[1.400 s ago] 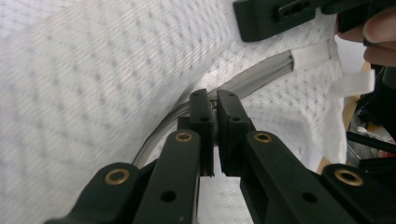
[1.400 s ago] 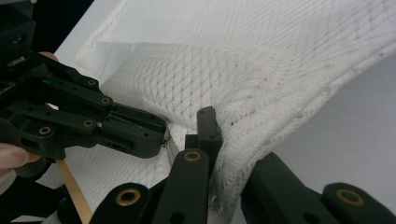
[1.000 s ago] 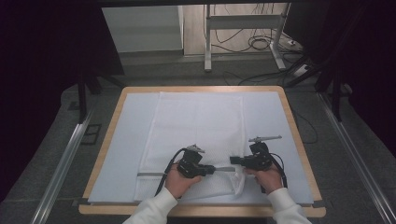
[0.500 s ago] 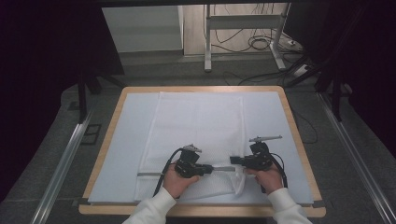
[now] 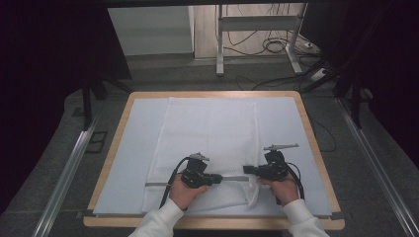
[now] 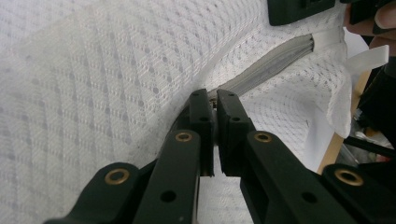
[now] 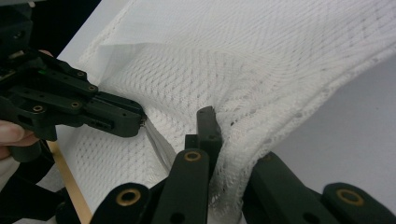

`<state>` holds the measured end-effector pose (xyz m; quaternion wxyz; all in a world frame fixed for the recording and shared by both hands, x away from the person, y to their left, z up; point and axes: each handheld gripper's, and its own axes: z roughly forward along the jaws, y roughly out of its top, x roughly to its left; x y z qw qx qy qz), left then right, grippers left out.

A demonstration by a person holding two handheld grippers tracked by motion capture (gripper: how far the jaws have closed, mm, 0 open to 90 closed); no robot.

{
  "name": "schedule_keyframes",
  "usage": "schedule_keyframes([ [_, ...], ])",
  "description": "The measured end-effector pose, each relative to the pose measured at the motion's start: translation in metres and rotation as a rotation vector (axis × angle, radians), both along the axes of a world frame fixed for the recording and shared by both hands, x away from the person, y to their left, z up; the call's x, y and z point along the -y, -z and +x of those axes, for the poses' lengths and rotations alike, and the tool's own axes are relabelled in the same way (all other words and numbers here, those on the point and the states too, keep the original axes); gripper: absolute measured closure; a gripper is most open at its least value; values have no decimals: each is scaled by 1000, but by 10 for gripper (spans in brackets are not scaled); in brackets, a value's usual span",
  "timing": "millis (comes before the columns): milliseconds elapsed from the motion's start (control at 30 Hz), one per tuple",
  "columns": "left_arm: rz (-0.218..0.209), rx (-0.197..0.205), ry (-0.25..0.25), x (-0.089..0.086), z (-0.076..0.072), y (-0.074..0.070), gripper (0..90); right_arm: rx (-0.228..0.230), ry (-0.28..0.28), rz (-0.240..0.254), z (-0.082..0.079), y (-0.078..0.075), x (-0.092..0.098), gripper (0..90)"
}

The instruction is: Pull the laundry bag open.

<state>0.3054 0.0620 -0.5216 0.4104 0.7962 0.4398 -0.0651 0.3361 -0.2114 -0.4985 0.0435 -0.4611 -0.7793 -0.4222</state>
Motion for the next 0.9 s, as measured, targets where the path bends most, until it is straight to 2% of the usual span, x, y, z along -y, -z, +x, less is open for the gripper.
schedule_keyframes([
  [600,-14,-8,-24,-17,-3,-2,866,1,3,13,-1,-2,1,890],
  [800,0,-6,-27,-20,-3,-2,866,3,4,13,-2,-3,1,890],
  [900,-12,-10,-28,-21,-4,-2,866,2,3,15,-2,-3,1,890],
])
